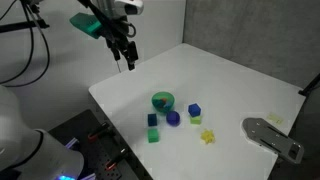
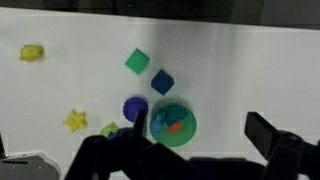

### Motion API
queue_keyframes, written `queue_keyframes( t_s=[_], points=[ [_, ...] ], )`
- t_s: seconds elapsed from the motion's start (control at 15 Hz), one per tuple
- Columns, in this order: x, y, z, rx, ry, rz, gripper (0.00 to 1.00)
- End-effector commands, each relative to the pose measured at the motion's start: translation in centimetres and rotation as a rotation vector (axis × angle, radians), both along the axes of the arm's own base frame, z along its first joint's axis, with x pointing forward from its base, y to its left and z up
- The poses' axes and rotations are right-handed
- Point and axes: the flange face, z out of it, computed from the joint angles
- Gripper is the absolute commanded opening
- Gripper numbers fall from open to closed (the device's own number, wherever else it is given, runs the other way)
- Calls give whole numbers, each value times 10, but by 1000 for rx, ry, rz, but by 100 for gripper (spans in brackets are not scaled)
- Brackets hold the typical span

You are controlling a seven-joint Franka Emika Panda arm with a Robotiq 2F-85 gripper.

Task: Pick up the dark blue toy from the geen bowl and put it on the table

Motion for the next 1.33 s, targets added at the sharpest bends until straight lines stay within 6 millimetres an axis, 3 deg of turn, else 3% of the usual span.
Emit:
queue_keyframes(
  t_s=[0.0,0.73,1.27],
  points=[
    [0,0,1,0,1,0,100],
    [0,0,1,0,1,0,100],
    [45,15,0,2,-7,8,100]
  ],
)
